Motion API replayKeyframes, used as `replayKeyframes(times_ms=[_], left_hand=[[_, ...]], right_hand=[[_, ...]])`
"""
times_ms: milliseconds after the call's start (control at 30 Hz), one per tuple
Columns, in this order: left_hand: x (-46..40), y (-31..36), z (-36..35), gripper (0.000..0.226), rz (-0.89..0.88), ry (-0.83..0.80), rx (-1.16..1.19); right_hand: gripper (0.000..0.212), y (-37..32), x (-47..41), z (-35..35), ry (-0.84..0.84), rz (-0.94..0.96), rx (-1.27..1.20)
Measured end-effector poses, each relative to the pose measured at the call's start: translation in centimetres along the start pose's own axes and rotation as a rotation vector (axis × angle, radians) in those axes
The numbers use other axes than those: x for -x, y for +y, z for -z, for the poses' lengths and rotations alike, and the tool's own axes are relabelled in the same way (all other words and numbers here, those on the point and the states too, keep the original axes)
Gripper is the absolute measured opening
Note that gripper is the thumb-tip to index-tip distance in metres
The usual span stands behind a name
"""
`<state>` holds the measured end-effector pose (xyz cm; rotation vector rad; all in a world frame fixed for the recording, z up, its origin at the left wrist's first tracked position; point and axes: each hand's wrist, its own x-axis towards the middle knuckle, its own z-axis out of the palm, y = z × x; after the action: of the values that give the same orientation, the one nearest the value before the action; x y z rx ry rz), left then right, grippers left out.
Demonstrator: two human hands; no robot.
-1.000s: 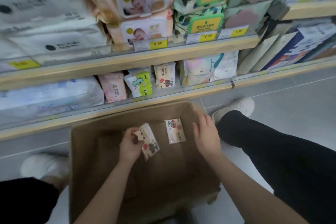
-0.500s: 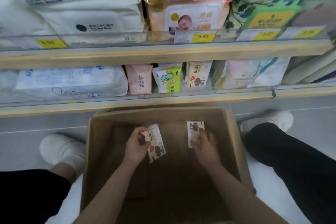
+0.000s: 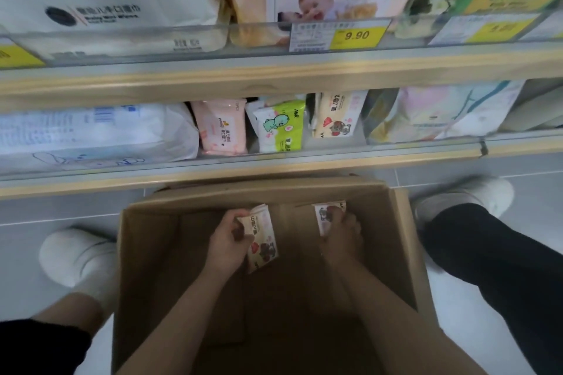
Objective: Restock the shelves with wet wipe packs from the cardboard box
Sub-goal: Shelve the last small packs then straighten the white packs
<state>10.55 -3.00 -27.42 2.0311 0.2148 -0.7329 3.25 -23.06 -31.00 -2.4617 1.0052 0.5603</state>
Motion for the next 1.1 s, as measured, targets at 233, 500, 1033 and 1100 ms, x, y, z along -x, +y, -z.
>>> replayKeyframes(times_ms=[233,500,1033,1100], left_hand=[[2.0,1.7,0.4,0.042,-0.062,-0.010,0.043],[5.7,6.3,2.9,0.043,-0.229,0.027,0.065],[6.6,14.4,7.5,0.040,-0.380,0.021,0.271],[6.0,14.4,7.7,0.039,-0.376,0.021,0.281]], right_hand=[[0.074,0.3,3.2,2.6,0.022,0.087,-0.209],[0.078,-1.8,8.2,10.4,0.157,0.297,-0.317],[0.046,-6.9,5.1,17.9,0.394,0.393,-0.462],[0.047,-7.3,3.8,17.5,0.404,0.373,-0.473]])
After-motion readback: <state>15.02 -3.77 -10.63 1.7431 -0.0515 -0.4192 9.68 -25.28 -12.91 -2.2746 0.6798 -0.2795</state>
